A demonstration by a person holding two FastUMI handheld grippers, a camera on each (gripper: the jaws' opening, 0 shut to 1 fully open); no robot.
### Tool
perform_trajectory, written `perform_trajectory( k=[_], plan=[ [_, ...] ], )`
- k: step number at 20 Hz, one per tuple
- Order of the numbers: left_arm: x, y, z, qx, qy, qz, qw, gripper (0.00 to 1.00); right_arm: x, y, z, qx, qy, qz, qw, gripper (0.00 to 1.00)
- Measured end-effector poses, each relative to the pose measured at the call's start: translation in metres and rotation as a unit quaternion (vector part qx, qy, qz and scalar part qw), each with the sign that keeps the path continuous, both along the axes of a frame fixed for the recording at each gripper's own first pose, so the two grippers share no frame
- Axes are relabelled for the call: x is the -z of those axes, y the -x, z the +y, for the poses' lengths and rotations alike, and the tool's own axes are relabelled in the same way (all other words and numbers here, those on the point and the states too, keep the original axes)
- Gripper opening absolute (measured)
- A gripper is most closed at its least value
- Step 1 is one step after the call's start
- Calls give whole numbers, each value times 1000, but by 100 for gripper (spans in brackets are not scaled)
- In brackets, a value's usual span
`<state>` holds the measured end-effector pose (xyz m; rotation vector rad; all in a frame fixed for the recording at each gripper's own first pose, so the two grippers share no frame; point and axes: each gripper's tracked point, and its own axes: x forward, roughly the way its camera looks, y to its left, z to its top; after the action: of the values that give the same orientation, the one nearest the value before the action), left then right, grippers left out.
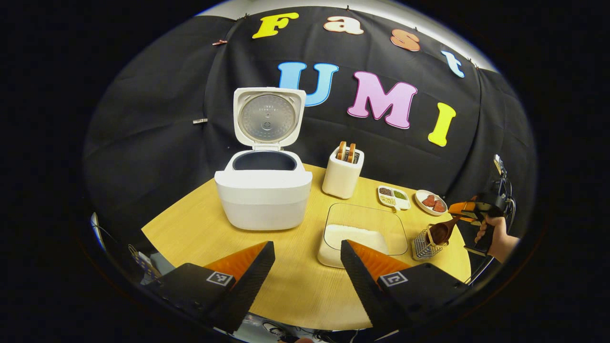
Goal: Close the left gripper, press the button to open the rice cooker; take a wooden spoon from the chopstick holder with the right hand, scoop a spoonful of rice and pour it into the rice cooker, then put the wooden spoon back into the chopstick holder.
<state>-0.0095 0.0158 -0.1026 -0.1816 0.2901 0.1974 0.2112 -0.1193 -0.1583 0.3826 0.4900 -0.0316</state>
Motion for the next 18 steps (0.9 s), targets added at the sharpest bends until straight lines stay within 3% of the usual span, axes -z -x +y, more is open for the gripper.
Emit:
perform_trajectory(
  k=[7,14,18],
  plan=[
    [-10,11,34,8,-18,-17,1000,96,-48,26,19,13,13,-19,1000,20],
    [-30,24,83,64,-71,-56,994,95,-104,53,101,-7,-5,-52,999,20],
    [-15,32,89,88,2,-60,994,96,-115,51,155,-29,-20,-69,997,20]
  ],
)
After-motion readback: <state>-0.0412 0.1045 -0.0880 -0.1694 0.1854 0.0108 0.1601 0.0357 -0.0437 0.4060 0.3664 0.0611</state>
